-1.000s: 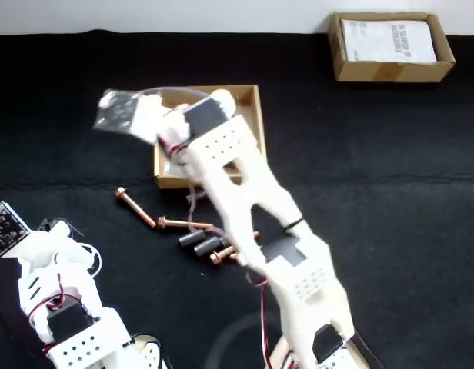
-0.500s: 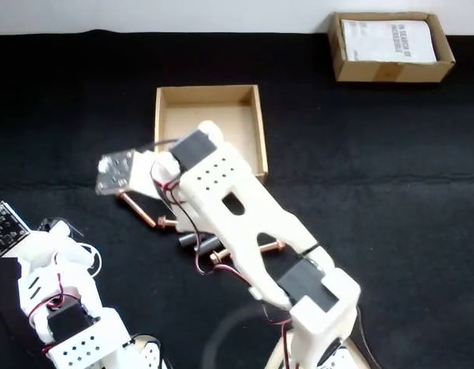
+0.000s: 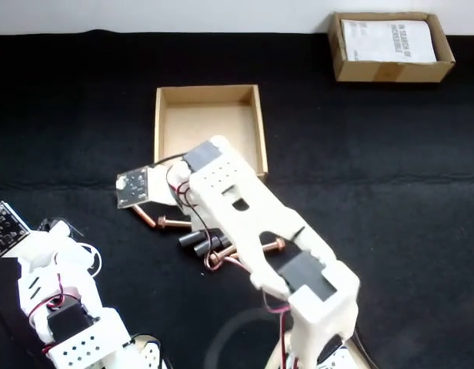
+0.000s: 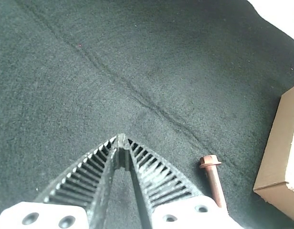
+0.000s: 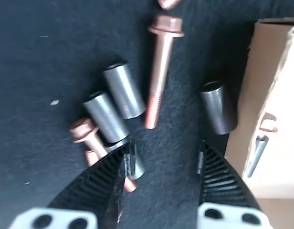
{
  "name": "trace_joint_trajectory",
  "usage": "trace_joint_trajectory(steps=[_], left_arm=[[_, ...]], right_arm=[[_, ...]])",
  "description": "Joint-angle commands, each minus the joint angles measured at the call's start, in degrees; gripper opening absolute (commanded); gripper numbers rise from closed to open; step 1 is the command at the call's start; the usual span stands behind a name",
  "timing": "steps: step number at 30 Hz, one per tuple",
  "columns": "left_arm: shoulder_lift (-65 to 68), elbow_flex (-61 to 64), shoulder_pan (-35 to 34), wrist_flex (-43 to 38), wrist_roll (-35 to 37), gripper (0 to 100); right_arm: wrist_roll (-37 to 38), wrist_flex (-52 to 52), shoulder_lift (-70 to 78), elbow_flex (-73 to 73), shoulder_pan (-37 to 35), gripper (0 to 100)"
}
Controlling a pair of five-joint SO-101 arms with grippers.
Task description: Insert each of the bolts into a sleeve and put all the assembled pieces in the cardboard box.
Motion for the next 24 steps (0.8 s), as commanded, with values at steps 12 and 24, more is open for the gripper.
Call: trace_joint_trajectory(steps=[12, 24], left_arm=[[-0.75, 1.01, -0.57, 0.00, -0.09, 1], [-0.75, 1.01, -0.57, 0.09, -0.09, 1]], right_arm=[[2.64, 0.13, 19.38, -23.25, 2.68, 20.0], [2.55, 8.66, 36.62, -48.31, 2.07, 20.0]])
